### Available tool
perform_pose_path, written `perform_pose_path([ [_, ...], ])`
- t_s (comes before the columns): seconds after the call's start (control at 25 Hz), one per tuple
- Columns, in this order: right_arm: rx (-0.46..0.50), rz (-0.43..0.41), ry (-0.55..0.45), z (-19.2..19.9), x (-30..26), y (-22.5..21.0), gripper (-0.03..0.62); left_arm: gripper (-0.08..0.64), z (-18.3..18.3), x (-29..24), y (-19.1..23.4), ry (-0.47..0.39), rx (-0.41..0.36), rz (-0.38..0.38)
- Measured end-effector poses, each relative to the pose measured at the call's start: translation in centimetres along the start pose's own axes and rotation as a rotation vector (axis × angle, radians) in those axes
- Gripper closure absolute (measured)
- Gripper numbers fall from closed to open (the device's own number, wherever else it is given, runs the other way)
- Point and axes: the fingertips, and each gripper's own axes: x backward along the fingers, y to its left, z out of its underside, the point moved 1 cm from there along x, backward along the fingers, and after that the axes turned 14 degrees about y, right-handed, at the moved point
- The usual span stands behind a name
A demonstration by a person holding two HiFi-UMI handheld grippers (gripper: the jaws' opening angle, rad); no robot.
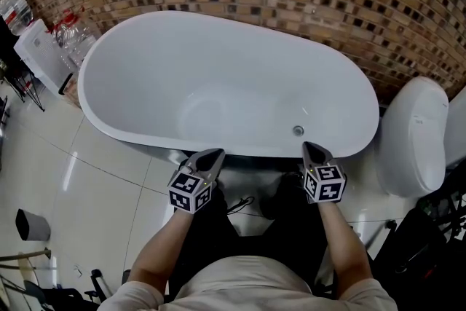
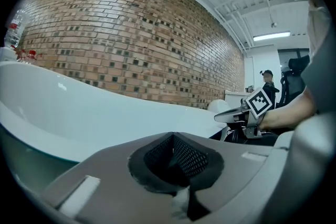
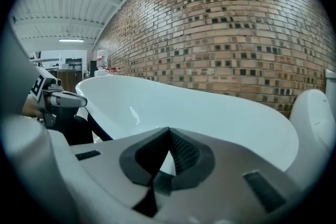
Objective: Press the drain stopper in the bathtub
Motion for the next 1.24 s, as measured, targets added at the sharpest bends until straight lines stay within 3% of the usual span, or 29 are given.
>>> perform_pose_path([
  [1.24, 0.033, -0.023, 0.013, 0.03, -0.01, 0.92, 0.575, 0.555, 0.80, -0.75, -0.88, 0.056, -0.068, -0.016],
])
